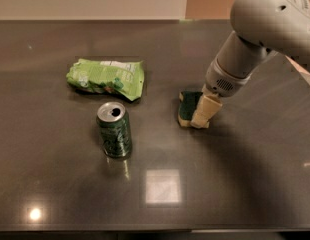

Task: Pick sponge

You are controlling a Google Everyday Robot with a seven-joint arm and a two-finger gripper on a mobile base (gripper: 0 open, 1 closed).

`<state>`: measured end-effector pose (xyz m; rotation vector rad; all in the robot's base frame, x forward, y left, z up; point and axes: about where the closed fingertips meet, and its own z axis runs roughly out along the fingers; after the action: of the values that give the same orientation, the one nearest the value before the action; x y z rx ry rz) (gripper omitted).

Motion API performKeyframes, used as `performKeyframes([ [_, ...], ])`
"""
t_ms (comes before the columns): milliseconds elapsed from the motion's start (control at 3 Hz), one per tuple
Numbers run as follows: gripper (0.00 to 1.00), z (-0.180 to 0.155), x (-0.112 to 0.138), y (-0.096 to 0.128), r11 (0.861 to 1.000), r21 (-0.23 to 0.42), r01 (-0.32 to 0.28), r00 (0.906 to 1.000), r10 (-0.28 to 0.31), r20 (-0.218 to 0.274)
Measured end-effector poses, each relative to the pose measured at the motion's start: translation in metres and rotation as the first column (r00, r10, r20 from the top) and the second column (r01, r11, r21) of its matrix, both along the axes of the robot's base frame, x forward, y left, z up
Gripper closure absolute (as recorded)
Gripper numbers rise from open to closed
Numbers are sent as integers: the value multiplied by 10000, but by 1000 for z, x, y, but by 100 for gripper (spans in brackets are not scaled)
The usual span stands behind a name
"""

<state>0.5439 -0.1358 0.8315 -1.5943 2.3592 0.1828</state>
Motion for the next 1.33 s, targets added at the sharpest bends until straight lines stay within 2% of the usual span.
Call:
performKeyframes([
  [333,63,4,0,1,9999,123,-56,9999,57,-87],
  [667,87,22,-2,0,9993,328,-163,9999,163,12],
  [1000,100,49,-4,-4,9980,506,-384,9991,375,191],
  [1333,100,73,-4,-10,9970,533,-567,9977,547,392],
])
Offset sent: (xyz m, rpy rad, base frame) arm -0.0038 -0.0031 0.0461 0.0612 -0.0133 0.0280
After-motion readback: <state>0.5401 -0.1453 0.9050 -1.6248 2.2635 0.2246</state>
